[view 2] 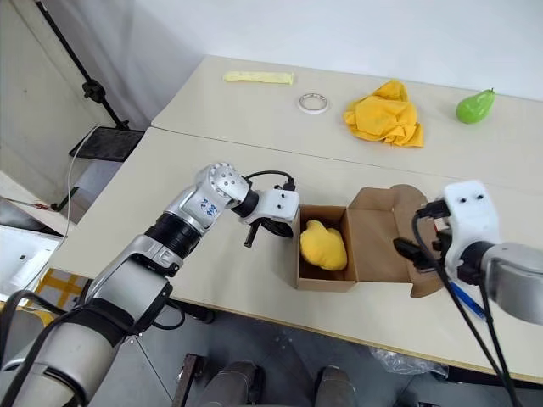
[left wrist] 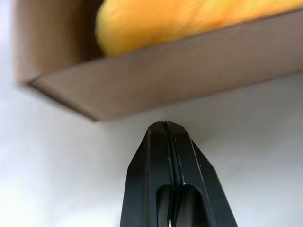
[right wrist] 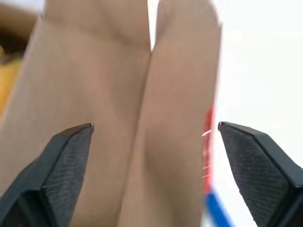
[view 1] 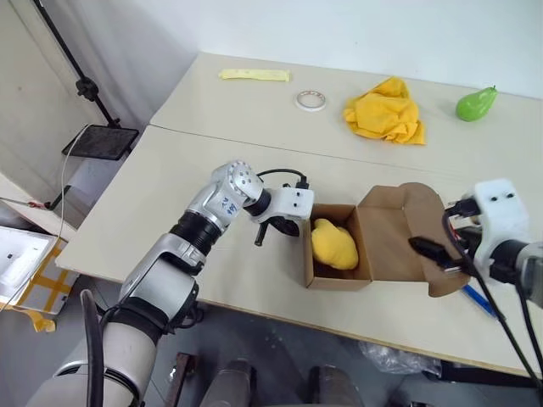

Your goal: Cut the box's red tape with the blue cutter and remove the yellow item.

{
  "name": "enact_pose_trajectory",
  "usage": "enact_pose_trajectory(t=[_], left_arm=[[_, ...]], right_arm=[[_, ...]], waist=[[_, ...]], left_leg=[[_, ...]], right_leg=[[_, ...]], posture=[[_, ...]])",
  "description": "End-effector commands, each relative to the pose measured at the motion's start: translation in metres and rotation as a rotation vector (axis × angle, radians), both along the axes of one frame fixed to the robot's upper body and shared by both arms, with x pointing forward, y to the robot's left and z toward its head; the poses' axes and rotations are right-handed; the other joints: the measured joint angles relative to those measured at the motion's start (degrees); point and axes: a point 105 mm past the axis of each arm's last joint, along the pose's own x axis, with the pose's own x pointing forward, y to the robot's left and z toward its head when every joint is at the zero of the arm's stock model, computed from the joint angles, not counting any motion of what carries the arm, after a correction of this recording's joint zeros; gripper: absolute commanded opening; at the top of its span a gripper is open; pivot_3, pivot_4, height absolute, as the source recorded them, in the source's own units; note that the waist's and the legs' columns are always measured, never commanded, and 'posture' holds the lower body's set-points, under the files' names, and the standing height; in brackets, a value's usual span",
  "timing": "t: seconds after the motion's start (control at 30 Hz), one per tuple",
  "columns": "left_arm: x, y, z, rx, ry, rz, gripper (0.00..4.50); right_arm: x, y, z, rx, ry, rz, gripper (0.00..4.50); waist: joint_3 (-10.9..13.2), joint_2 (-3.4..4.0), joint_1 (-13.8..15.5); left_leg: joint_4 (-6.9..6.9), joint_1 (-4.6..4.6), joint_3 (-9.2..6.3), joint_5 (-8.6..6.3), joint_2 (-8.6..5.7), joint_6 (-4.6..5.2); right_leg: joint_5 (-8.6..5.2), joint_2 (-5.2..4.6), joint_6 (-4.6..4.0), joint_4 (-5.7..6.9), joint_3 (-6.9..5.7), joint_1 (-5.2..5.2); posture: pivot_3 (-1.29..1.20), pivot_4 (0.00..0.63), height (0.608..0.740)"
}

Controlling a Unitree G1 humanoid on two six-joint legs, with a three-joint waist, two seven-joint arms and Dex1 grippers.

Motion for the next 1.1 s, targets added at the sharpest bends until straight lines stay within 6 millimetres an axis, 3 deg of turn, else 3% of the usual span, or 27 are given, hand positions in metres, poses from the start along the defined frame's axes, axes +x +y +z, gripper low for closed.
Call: enact_pose_trajectory(t=[0.03,0.17,0.23,0.37,0.5,0.63,0.77,1.1], left_arm=[[0.011,0.005,0.026,-0.075,-0.034,0.052,0.00],[0.014,0.007,0.045,-0.139,-0.048,0.061,0.00],[0.011,-0.003,0.067,-0.243,-0.039,0.049,0.00],[-0.002,-0.021,0.110,-0.386,-0.063,-0.013,0.92],[-0.028,-0.038,0.121,-0.410,-0.008,-0.137,2.14],[-0.055,-0.051,0.100,-0.288,0.024,-0.295,3.31],[-0.063,-0.051,0.070,-0.158,0.013,-0.375,4.48],[-0.049,-0.074,0.024,-0.017,-0.062,-0.342,4.48]], right_arm=[[-0.006,-0.013,0.023,-0.045,-0.087,0.006,4.46],[-0.015,-0.018,0.037,-0.046,-0.134,0.056,4.46],[-0.023,-0.011,0.040,-0.032,-0.147,0.130,4.46],[-0.044,0.009,0.038,0.008,-0.133,0.299,4.50],[-0.051,0.019,0.036,0.023,-0.144,0.370,4.50],[-0.058,0.028,0.027,0.007,-0.159,0.412,4.50],[-0.062,0.032,0.020,0.000,-0.177,0.412,4.50],[-0.070,0.035,0.002,0.013,-0.198,0.344,4.50]], waist=[[0.0,-0.02,0.0],[0.1,-0.05,0.1],[0.1,-0.08,0.3],[0.1,-0.18,0.2],[0.1,-0.18,0.1],[0.1,-0.18,0.0],[0.1,-0.17,-0.1],[0.1,-0.18,0.2]], left_leg=[[0.00,0.00,0.02,0.00,-0.01,0.00],[0.00,-0.03,0.11,0.00,-0.05,0.00],[-0.01,-0.04,0.10,0.00,-0.04,0.00],[0.00,-0.19,0.08,0.00,-0.04,0.00],[0.02,-0.17,0.11,0.00,-0.07,0.01],[0.04,-0.13,0.14,0.00,-0.06,0.00],[0.02,0.01,0.23,0.00,-0.05,0.00],[0.06,0.02,0.23,-0.01,-0.12,0.01]], right_leg=[[0.00,0.00,0.00,0.00,0.01,-0.01],[0.00,-0.01,0.00,0.11,0.14,-0.14],[0.00,-0.01,0.00,0.11,0.14,-0.16],[0.01,0.00,0.02,0.14,0.14,-0.30],[0.02,-0.01,0.03,0.17,0.17,-0.31],[0.02,0.01,0.03,0.19,0.20,-0.30],[0.02,0.03,0.03,0.20,0.31,-0.23],[0.03,0.02,0.05,0.23,0.37,-0.22]], posture=[[0.00,0.150,0.740],[0.00,0.150,0.740],[0.00,0.150,0.740],[0.00,0.150,0.740],[0.00,0.150,0.740],[0.00,0.150,0.740],[0.00,0.150,0.740],[0.00,0.150,0.740]])
